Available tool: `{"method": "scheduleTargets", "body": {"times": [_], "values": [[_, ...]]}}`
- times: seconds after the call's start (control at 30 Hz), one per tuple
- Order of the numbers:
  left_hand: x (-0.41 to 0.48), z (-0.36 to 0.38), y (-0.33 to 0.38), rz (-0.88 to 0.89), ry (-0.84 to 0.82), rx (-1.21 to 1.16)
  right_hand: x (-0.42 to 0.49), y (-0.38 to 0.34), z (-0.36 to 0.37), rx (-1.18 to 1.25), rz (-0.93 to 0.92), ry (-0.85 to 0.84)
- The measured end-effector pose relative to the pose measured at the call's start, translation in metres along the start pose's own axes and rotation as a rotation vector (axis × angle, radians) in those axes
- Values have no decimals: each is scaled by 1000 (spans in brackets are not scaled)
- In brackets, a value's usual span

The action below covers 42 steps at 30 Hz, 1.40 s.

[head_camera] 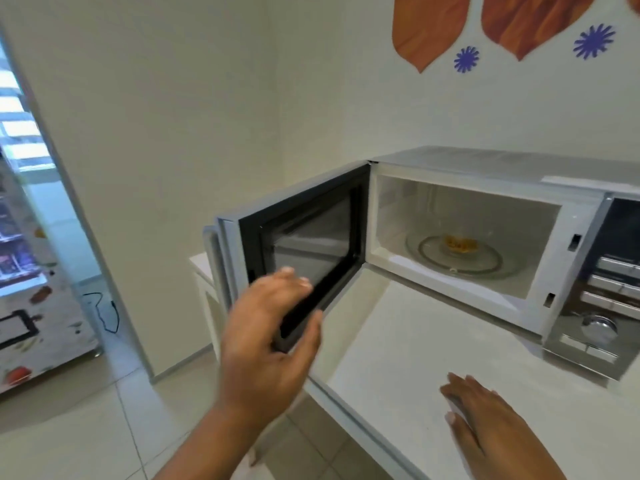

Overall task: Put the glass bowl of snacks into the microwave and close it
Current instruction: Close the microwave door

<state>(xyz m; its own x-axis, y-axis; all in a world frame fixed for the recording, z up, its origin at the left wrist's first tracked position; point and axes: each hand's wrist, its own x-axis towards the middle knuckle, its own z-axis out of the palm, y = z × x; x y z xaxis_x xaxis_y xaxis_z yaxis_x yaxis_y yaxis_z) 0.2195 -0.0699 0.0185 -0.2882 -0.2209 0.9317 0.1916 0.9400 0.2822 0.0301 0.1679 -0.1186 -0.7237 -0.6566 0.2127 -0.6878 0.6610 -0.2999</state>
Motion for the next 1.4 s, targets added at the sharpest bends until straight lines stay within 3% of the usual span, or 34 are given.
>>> {"method": "scheduleTargets", "body": {"times": [0.1, 0.2, 0.33, 0.4, 0.53, 0.63, 0.73, 0.9, 0.97, 1.07, 1.27, 1.4], "values": [[26, -35, -30, 14, 223, 86, 4, -4, 1, 48, 17, 30], [45, -51, -57, -87, 251, 21, 7, -6, 1, 172, 2, 49], [64, -61, -92, -271, 46, -209, 8, -14, -2, 241, 83, 44], [69, -62, -98, -279, -26, -287, 4, -15, -4, 265, 153, 106], [73, -54, -91, -181, -97, -448, -7, -33, -18, 188, 173, 152], [87, -42, -84, -7, -218, -587, -9, -53, -41, 156, 250, 229], [114, -7, -81, 139, -317, -555, 1, -69, -86, 169, 278, 417], [139, 86, -69, 196, -714, -435, 24, -62, -182, 206, 260, 788], [139, 114, -61, 262, -752, -382, 36, -58, -219, 133, 257, 849], [141, 148, -43, 287, -724, -376, 49, -35, -257, -10, 332, 810], [143, 197, -22, 293, -680, -298, 71, -1, -272, -180, 435, 398], [146, 222, -12, 301, -645, -239, 80, 8, -278, -356, 479, 341]]}}
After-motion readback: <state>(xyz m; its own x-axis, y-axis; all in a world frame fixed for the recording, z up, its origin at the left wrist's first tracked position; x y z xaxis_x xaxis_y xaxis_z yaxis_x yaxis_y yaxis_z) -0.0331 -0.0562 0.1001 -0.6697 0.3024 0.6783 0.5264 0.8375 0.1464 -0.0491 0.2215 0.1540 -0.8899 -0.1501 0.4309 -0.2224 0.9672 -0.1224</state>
